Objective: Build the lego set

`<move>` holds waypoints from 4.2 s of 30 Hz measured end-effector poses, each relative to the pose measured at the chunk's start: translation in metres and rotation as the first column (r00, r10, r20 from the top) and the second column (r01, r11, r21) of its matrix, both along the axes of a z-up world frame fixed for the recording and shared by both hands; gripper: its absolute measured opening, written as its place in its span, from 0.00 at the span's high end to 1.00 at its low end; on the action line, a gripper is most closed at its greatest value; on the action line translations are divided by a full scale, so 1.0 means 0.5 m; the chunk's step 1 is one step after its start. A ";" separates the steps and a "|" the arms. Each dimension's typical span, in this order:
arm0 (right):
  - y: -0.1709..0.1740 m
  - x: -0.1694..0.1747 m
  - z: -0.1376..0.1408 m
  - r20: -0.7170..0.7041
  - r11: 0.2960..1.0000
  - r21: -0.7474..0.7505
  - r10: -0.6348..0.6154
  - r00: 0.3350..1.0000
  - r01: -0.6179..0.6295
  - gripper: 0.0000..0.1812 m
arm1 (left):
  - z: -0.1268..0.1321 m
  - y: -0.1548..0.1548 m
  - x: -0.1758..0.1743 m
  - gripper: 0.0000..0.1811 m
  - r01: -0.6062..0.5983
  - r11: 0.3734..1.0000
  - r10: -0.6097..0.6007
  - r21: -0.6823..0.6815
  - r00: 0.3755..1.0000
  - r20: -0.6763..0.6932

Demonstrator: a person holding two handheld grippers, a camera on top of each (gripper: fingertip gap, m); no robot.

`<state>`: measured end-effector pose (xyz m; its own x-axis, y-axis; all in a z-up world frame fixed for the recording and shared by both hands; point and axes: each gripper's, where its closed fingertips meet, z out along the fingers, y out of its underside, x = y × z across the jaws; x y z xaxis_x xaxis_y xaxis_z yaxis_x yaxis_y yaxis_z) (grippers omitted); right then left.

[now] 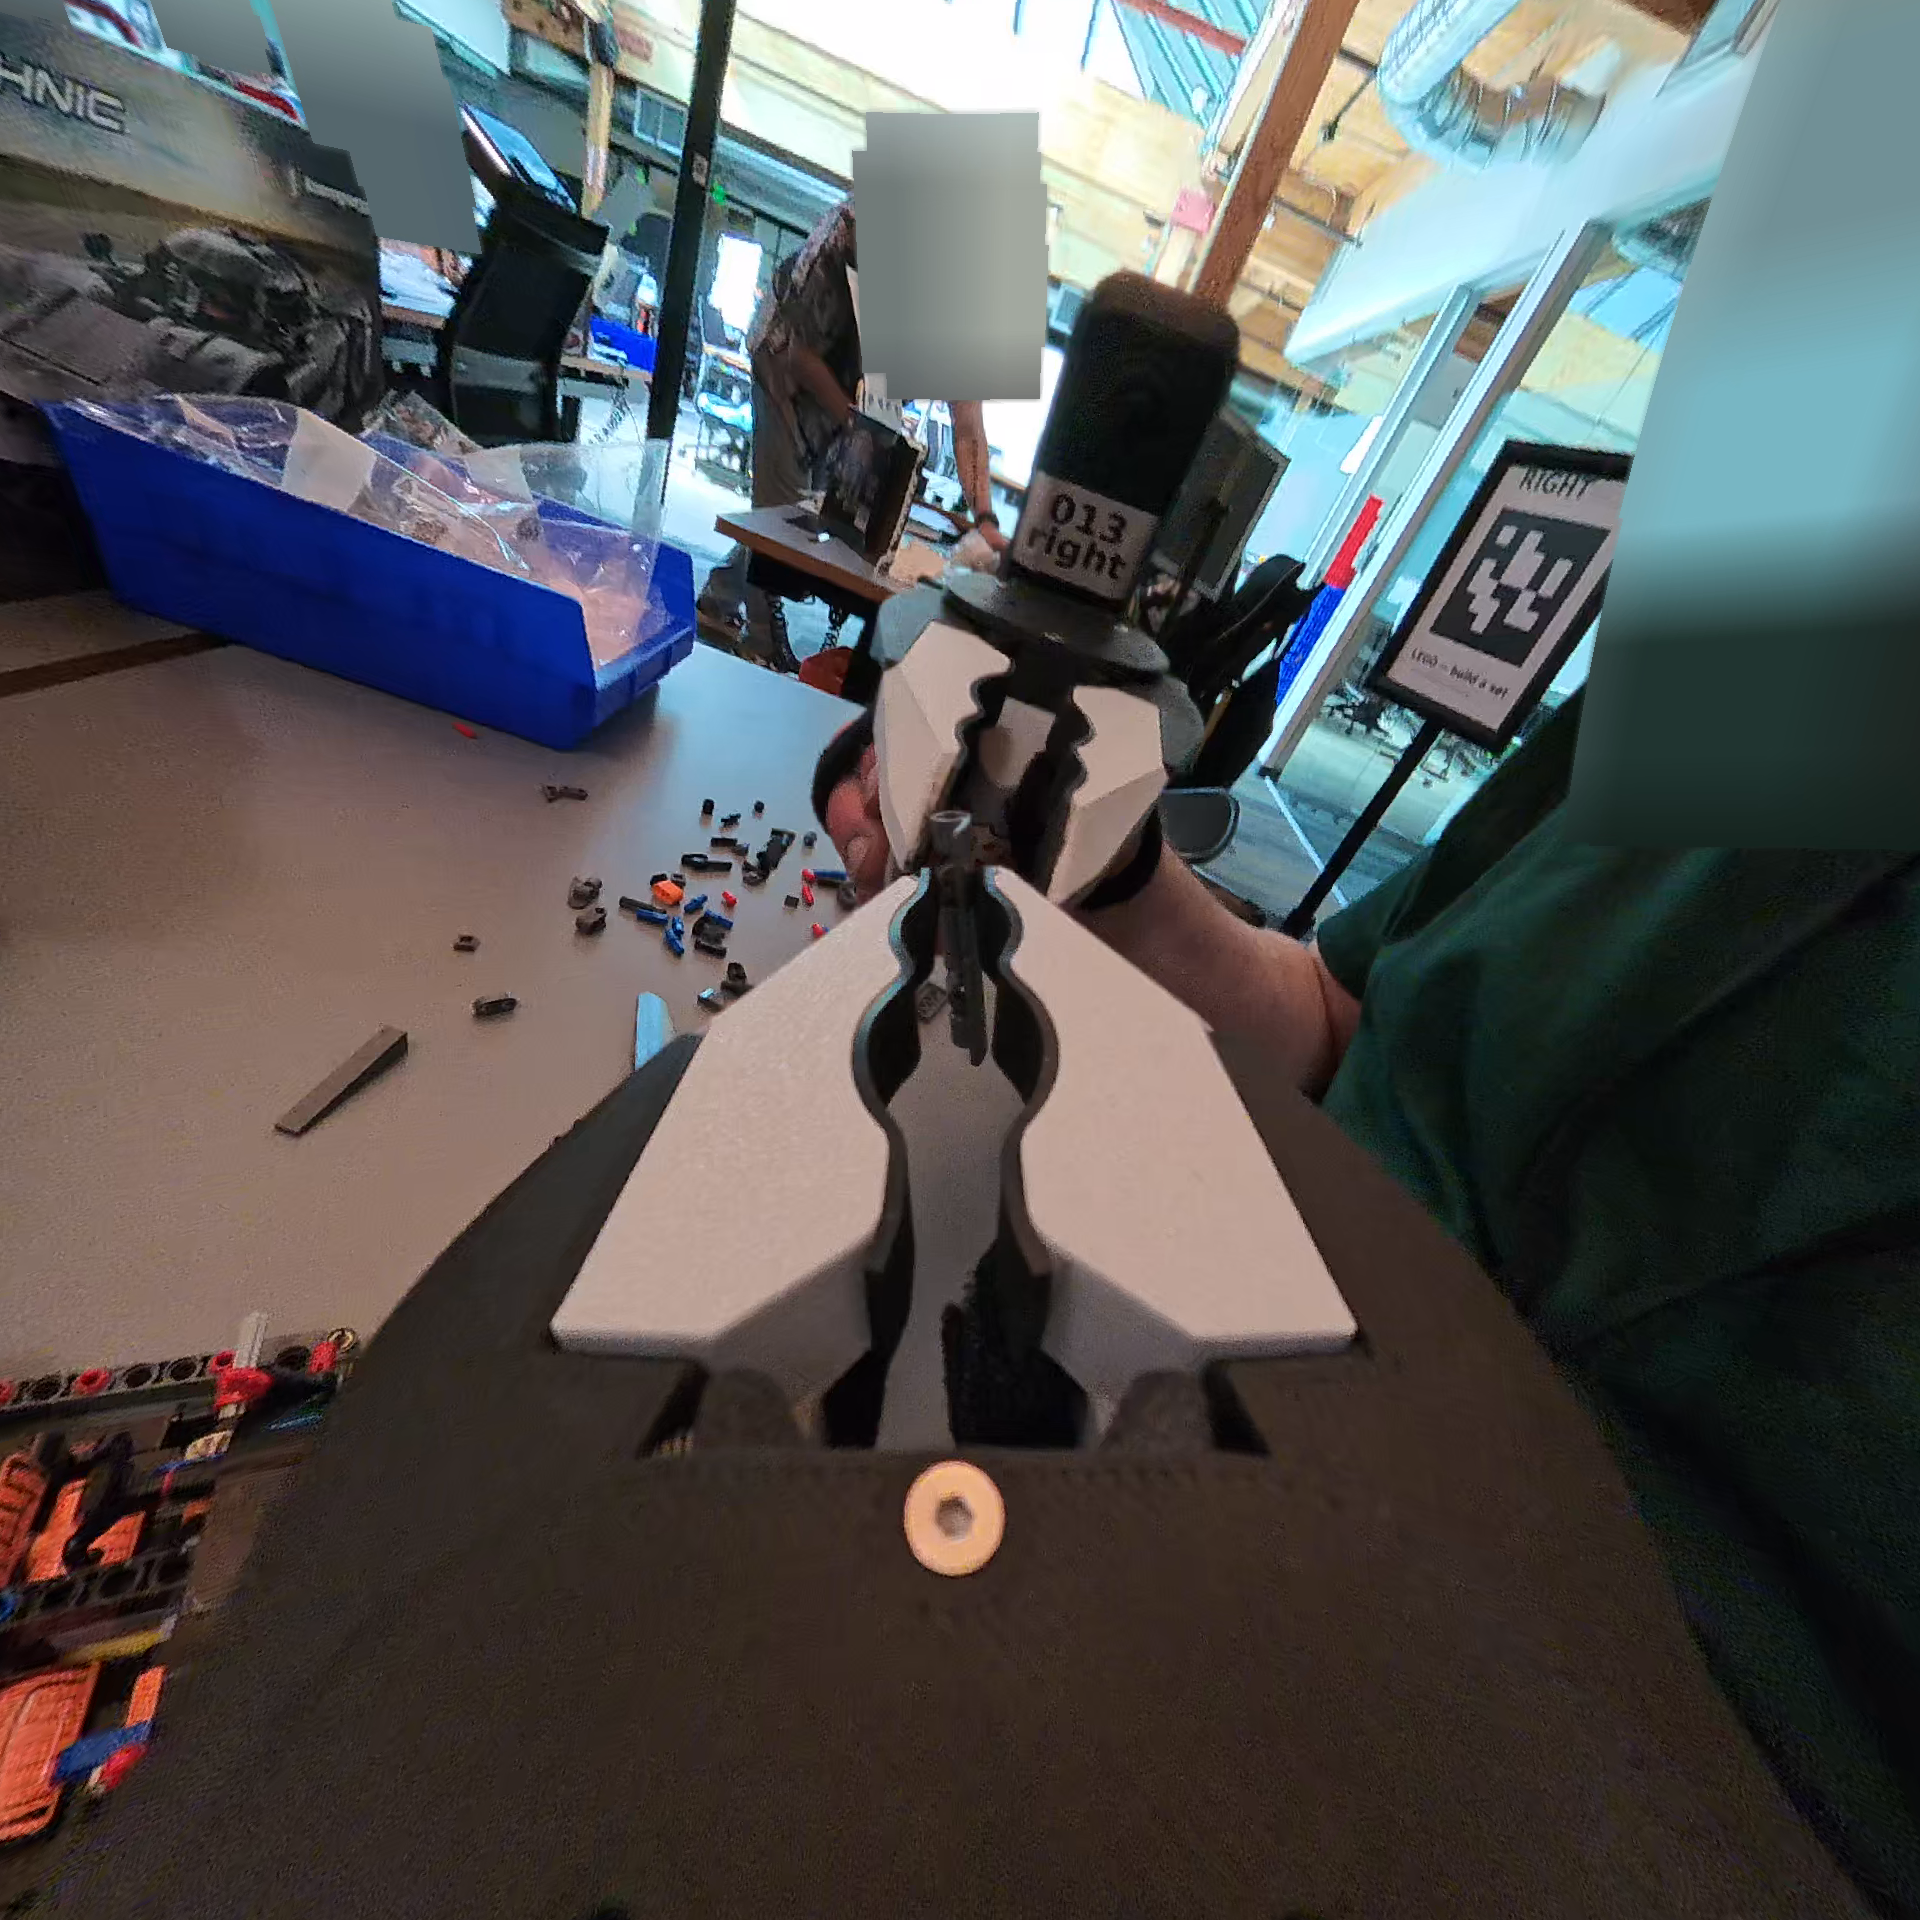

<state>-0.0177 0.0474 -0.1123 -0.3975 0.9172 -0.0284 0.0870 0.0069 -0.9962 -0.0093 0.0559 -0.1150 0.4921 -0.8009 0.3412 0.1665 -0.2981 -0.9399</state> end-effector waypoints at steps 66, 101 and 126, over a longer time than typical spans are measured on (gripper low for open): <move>0.186 -0.042 0.029 -0.127 0.765 -0.633 -0.256 0.958 0.121 0.84 | 0.014 0.116 -0.068 0.93 -0.432 0.771 0.613 0.467 0.703 -0.360; 0.080 -0.047 -0.025 -0.109 0.983 0.072 -0.163 0.981 0.171 0.98 | 0.008 0.073 -0.019 0.99 -0.213 0.947 0.261 0.239 0.946 -0.191; 0.037 -0.059 -0.024 -0.074 0.972 -0.235 0.017 0.997 -0.034 0.98 | 0.041 0.073 -0.003 0.98 -0.161 0.954 0.155 0.251 0.987 0.046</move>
<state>-0.0470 0.0659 -0.1243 -0.4298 0.8774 -0.2131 0.0189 -0.2273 -0.9737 -0.0107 0.0923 -0.0943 0.6130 -0.7754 0.1517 0.2176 -0.0189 -0.9759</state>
